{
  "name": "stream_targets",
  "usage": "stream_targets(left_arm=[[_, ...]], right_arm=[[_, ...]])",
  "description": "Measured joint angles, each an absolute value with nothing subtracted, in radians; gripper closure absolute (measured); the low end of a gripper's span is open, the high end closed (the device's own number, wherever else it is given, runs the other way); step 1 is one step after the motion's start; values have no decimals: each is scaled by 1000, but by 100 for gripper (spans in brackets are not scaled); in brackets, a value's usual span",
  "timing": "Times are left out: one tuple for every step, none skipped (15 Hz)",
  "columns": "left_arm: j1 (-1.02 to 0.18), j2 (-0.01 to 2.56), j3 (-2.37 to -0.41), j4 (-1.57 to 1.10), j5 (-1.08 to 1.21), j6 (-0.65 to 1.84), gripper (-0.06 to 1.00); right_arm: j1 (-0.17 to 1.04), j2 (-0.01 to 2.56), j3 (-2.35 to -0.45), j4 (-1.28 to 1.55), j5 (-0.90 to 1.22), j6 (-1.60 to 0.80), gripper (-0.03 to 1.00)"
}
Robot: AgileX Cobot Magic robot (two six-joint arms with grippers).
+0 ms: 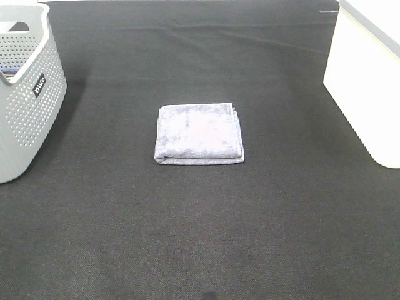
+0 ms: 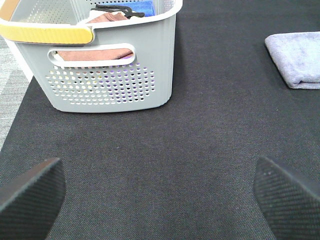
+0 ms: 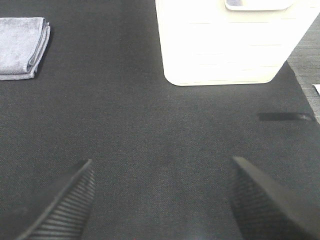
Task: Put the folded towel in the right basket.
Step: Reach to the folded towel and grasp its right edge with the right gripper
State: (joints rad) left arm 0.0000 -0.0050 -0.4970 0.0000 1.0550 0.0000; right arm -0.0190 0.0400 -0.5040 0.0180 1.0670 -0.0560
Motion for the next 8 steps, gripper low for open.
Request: stream_targets(left_arm=[[0, -5, -497, 0, 1055, 0, -3], [0, -5, -497, 0, 1055, 0, -3], [0, -5, -497, 0, 1055, 0, -3], [0, -5, -497, 0, 1055, 0, -3], [0, -5, -497, 0, 1055, 0, -3], [0, -5, -497, 0, 1055, 0, -3], [0, -5, -497, 0, 1055, 0, -3], [0, -5, -497, 0, 1055, 0, -3]], right_arm=[[-19, 40, -504, 18, 1067, -56, 26], [-19, 40, -504, 18, 1067, -56, 26], [-19, 40, -504, 18, 1067, -56, 26], [-19, 40, -504, 18, 1067, -56, 26], [-19, 40, -504, 18, 1067, -56, 26], [-19, 40, -504, 18, 1067, -56, 26], [-19, 40, -504, 18, 1067, -56, 26], [-19, 40, -504, 18, 1067, -56, 26]])
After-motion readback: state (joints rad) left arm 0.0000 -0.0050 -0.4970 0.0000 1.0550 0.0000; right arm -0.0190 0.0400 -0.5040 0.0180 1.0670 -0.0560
